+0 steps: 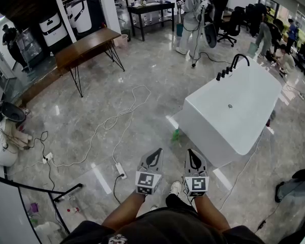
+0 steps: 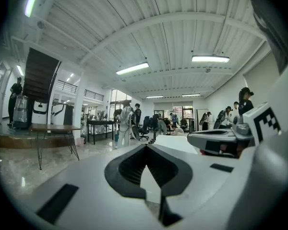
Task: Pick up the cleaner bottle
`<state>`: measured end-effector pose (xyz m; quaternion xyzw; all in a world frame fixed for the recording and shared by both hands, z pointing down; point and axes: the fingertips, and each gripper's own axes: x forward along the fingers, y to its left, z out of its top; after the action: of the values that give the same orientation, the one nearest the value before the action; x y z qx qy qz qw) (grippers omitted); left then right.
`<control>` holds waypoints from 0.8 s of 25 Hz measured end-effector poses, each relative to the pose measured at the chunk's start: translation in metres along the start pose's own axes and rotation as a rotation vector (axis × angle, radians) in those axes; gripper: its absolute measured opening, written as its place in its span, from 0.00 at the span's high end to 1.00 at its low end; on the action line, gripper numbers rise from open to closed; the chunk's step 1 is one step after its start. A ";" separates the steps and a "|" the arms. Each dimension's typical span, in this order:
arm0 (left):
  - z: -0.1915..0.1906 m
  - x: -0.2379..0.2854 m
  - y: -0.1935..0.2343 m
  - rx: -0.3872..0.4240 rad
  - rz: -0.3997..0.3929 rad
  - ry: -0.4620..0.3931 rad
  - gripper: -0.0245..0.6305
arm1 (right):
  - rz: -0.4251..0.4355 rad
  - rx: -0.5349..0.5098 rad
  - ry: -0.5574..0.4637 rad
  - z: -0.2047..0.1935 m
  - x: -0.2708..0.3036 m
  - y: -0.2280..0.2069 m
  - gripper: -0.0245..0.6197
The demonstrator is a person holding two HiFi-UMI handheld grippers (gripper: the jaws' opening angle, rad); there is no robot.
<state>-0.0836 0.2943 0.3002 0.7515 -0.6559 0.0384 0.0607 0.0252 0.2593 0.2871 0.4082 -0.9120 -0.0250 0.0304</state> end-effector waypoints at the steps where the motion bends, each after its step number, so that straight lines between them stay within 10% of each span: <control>1: 0.000 0.011 0.001 -0.004 0.005 0.004 0.95 | 0.003 0.002 -0.006 -0.001 0.009 -0.008 0.94; 20: 0.015 0.189 0.025 0.005 0.014 0.041 0.95 | -0.007 0.044 0.012 -0.024 0.143 -0.135 0.94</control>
<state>-0.0832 0.1036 0.3121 0.7460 -0.6597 0.0557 0.0720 0.0316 0.0622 0.3064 0.4121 -0.9108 -0.0027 0.0265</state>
